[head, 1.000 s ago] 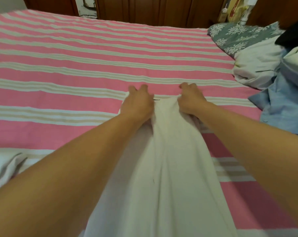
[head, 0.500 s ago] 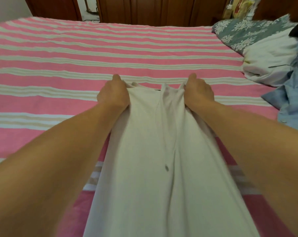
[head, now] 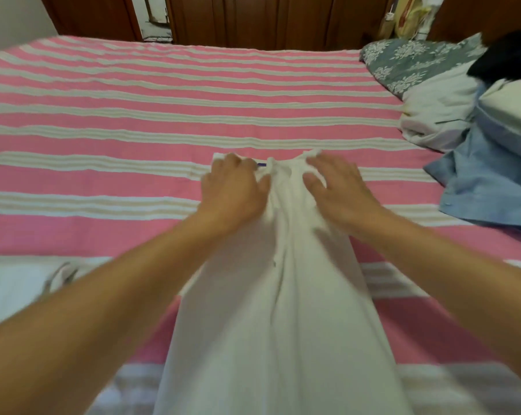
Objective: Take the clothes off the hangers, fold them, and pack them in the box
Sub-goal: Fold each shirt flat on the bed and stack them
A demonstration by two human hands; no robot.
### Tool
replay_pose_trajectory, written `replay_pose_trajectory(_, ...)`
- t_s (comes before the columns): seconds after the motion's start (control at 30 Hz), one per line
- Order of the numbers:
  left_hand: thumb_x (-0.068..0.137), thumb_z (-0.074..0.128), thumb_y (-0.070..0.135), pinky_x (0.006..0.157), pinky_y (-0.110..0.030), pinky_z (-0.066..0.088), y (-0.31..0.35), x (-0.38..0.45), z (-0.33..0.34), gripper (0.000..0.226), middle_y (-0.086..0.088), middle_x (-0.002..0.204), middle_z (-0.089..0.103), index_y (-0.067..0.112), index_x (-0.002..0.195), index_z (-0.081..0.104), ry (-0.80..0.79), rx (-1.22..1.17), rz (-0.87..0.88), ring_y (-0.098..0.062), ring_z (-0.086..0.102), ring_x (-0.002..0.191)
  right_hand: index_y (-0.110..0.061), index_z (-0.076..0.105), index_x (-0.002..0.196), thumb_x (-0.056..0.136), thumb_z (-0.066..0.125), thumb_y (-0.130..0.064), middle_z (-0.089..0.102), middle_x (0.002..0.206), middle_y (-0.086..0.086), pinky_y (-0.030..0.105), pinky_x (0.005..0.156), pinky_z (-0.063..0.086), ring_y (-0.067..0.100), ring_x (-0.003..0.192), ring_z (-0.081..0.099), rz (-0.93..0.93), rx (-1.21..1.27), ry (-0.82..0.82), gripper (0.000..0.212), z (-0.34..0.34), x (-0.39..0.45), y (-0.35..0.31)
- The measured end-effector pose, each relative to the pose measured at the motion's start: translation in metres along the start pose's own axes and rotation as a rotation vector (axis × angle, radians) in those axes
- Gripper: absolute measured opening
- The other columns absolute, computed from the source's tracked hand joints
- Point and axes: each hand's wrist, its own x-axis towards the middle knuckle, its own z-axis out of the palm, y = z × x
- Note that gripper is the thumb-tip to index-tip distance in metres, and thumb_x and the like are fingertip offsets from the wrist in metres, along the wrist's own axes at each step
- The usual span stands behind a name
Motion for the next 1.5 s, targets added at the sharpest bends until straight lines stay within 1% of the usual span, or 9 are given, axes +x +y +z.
replay_pose_trajectory(0.13,0.097,0.053,0.05,0.094,-0.044,0.049,0.039,-0.086,0.007,0.058,-0.013,0.128,0.062,0.014,0.14,0.038,-0.336,-0.12,-0.029,-0.037,0.06,0.117,-0.016,0.042,0.15,0.106,0.041,-0.037,0.038,0.155,0.006,0.025,0.116,0.01,0.019,0.145,0.025,-0.021,0.009,-0.151,0.049,-0.011,-0.119,0.001)
replay_pose_trajectory(0.23,0.093,0.056,0.018,0.088,-0.043,0.048,0.038,-0.102,0.001,0.05,-0.018,0.127,0.059,0.007,0.138,0.035,-0.312,-0.172,-0.172,-0.041,0.06,0.115,-0.023,0.047,0.146,0.102,0.049,-0.036,0.04,0.151,0.0,0.033,0.12,0.021,0.019,0.142,0.031,0.15,0.138,-0.181,0.045,-0.033,-0.187,0.014)
replay_pose_trajectory(0.4,0.091,0.06,0.023,0.068,-0.043,0.06,0.045,-0.156,-0.037,0.041,-0.019,0.106,0.064,0.004,0.125,0.05,-0.4,-0.805,-0.594,-0.035,0.068,0.089,-0.024,0.047,0.146,0.101,0.053,-0.036,0.038,0.152,-0.01,0.032,0.121,0.026,0.01,0.142,0.035,0.291,0.361,-0.226,0.047,-0.05,-0.314,0.012)
replay_pose_trajectory(0.67,0.095,0.069,0.016,0.05,-0.029,0.05,0.045,-0.32,-0.066,0.021,-0.007,0.064,0.044,0.008,0.085,0.053,-0.583,-0.797,-0.625,-0.021,0.05,0.05,-0.015,0.062,0.13,0.097,0.057,-0.034,0.049,0.14,-0.005,0.027,0.112,0.022,0.014,0.135,0.03,0.293,0.194,-0.073,0.039,-0.035,-0.413,-0.028)
replay_pose_trajectory(0.83,0.095,0.069,0.024,0.073,-0.043,0.064,0.047,-0.395,-0.072,0.023,-0.016,0.092,0.072,0.001,0.098,0.066,-0.488,-0.881,-0.647,-0.031,0.074,0.079,-0.024,0.061,0.1,0.089,0.068,-0.03,0.054,0.114,-0.015,0.025,0.087,0.042,0.013,0.111,0.049,0.401,0.37,0.098,0.014,-0.033,-0.462,-0.053)
replay_pose_trajectory(1.03,0.097,0.064,0.026,0.086,-0.05,0.061,0.051,-0.459,-0.061,0.015,-0.006,0.094,0.075,0.015,0.093,0.072,-0.311,-0.852,-0.681,-0.027,0.073,0.093,-0.027,0.043,0.138,0.081,0.08,-0.025,0.04,0.118,-0.016,0.03,0.084,0.047,0.01,0.103,0.052,0.42,0.379,0.053,0.068,0.0,-0.499,-0.058)
replay_pose_trajectory(1.17,0.101,0.062,0.023,0.069,-0.037,0.062,0.055,-0.468,-0.067,0.016,-0.011,0.101,0.074,0.009,0.104,0.07,-0.229,-1.099,-0.724,-0.023,0.073,0.083,-0.025,0.055,0.104,0.085,0.076,-0.016,0.055,0.1,-0.015,0.023,0.066,0.041,0.012,0.09,0.055,0.425,0.415,0.23,0.03,-0.002,-0.493,-0.068)
replay_pose_trajectory(1.3,0.099,0.065,0.026,0.059,-0.026,0.055,0.05,-0.474,-0.074,0.011,-0.002,0.096,0.075,0.018,0.106,0.069,-0.124,-1.064,-0.673,-0.014,0.072,0.074,-0.02,0.044,0.075,0.063,0.058,0.018,0.042,0.073,-0.008,0.025,0.05,0.029,0.015,0.063,0.04,0.211,0.272,0.376,0.042,-0.013,-0.507,-0.069)
replay_pose_trajectory(1.5,0.094,0.067,0.025,0.069,-0.031,0.055,0.025,-0.5,-0.062,0.012,0.002,0.073,0.069,0.018,0.084,0.069,-0.324,-0.597,-0.529,-0.017,0.067,0.07,-0.02,0.052,0.076,0.072,0.055,0.008,0.047,0.075,-0.004,0.025,0.054,0.025,0.021,0.067,0.05,0.145,-0.037,-0.05,0.028,0.013,-0.528,-0.049)
